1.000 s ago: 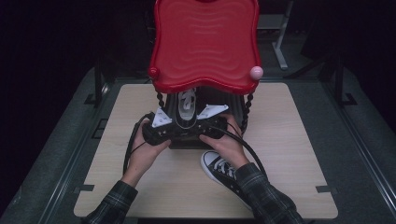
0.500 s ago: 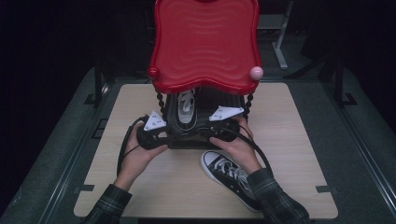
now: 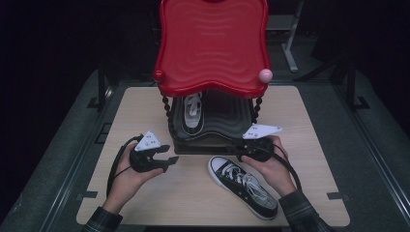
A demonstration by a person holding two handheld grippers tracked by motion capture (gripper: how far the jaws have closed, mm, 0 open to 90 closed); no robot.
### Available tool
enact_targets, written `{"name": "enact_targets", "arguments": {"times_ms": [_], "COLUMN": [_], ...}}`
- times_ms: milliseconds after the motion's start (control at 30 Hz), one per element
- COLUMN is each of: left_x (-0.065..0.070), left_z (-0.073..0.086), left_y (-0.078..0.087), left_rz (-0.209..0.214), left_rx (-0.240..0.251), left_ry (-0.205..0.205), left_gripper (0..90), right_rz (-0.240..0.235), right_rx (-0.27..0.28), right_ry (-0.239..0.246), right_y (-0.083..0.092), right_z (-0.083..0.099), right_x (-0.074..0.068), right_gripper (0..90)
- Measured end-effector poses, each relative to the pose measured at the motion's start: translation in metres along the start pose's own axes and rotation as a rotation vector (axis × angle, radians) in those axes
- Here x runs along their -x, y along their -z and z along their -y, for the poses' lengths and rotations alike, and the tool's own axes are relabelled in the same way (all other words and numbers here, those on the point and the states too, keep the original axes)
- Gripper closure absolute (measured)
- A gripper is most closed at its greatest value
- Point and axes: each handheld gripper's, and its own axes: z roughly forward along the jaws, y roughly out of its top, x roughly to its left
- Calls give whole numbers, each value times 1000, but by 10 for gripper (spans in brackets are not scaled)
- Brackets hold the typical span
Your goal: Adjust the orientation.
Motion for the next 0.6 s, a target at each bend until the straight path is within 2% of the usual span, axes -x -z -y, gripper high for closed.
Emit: {"name": "enact_targets", "arguments": {"times_ms": [100,233,367,433,600], "left_x": [0,2,1,1,-2], "left_z": [11,24,38,45,59], "left_y": [-2,-1,1,2,1], "left_rz": [2,-14,-29,-35,-43], "left_rx": [-29,-43,-67,-81,-112], "left_ry": [12,31,42,52,69], "left_gripper": [432,409,395,389,387], "right_rz": [18,33,37,31,19], "right_rx": [-10,-23,-61,-80,-167], "right_ry": [-26,-66,-97,-120,-153], "right_y": [10,27,43,48,58], "right_z": [15,36,59,69,99], "right_x": [6,15,23,24,22], "right_gripper": [676,795,895,898,899]}}
